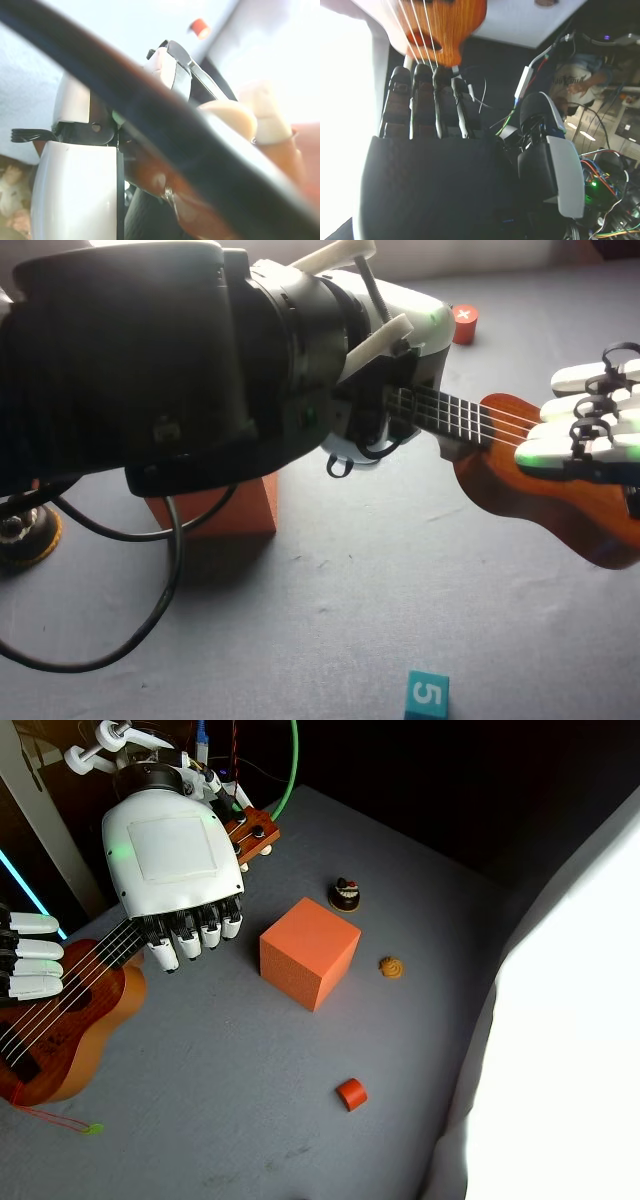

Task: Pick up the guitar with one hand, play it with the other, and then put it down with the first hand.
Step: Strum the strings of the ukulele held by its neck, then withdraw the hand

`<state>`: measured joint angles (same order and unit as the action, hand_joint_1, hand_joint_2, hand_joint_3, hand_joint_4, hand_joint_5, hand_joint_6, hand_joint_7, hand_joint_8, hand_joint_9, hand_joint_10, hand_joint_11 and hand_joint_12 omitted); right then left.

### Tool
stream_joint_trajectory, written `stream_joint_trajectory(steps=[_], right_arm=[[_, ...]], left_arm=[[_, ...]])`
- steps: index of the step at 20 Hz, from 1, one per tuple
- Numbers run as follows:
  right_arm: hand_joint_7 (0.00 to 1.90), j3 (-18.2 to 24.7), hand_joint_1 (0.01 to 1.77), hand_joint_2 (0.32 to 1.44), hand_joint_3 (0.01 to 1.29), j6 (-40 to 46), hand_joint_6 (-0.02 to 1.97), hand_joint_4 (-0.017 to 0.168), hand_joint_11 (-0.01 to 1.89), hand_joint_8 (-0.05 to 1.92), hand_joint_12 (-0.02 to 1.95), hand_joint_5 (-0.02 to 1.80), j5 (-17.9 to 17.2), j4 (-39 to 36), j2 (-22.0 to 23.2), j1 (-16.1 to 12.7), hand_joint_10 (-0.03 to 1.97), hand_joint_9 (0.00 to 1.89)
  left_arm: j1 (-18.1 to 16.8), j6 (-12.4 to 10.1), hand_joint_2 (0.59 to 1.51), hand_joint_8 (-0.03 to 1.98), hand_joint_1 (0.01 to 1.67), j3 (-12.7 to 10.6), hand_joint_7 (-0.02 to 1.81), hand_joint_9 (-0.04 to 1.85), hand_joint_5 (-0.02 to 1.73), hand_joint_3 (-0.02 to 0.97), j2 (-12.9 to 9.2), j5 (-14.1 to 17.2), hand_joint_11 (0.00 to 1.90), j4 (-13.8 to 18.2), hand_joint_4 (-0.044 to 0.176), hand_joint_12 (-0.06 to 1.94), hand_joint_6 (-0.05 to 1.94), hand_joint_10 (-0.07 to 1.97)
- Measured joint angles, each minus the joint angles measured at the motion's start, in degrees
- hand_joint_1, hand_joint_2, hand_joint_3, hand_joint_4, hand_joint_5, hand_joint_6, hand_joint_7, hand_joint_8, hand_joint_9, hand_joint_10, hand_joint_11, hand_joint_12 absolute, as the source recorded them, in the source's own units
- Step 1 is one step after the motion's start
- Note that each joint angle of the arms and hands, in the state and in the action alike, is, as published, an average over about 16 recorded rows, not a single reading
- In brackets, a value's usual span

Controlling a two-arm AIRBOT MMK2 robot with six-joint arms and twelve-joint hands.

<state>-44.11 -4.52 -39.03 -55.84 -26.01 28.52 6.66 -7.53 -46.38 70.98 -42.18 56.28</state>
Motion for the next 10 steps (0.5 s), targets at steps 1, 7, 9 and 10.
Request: stream_joint_trajectory(steps=[1, 7, 9, 10], right_arm=[[0.13, -0.1, 0.12, 1.29, 0.02, -0.3, 0.0, -0.001, 0.02, -0.01, 0.02, 0.06, 0.0, 0.6, 0.1, -0.4, 0.02, 0.11], [0.13, -0.6, 0.12, 1.29, 0.02, -7.5, 0.0, 0.0, 0.02, -0.01, 0.03, 0.07, 1.4, 10.4, 0.8, -2.7, 0.02, 0.1], [0.13, -0.8, 0.12, 1.29, 0.02, -11.0, 0.0, 0.0, 0.02, -0.01, 0.02, 0.06, 2.3, 14.9, 0.9, -3.5, 0.03, 0.1], [0.12, -1.0, 0.12, 1.29, 0.02, -12.8, 0.0, 0.001, 0.02, -0.01, 0.02, 0.06, 2.7, 17.2, 1.0, -3.9, 0.03, 0.1]], left_arm=[[0.0, -0.1, 1.092, 1.98, 1.46, -0.1, 1.3, 1.39, 1.18, -0.018, 0.0, 0.0, 1.44, 0.1, -0.005, 1.94, 1.87, 1.91], [0.2, -3.2, 1.092, 1.98, 1.46, -0.6, 1.31, 1.4, 1.19, -0.017, 0.3, -0.6, 1.45, 2.0, -0.005, 1.94, 1.87, 1.91], [0.5, -5.0, 1.093, 1.98, 1.46, -0.8, 1.31, 1.4, 1.2, -0.017, 0.5, -1.2, 1.45, 3.1, -0.005, 1.94, 1.87, 1.91], [0.7, -6.1, 1.093, 1.98, 1.46, -1.0, 1.31, 1.4, 1.2, -0.017, 0.6, -1.6, 1.45, 3.9, -0.005, 1.94, 1.87, 1.91]])
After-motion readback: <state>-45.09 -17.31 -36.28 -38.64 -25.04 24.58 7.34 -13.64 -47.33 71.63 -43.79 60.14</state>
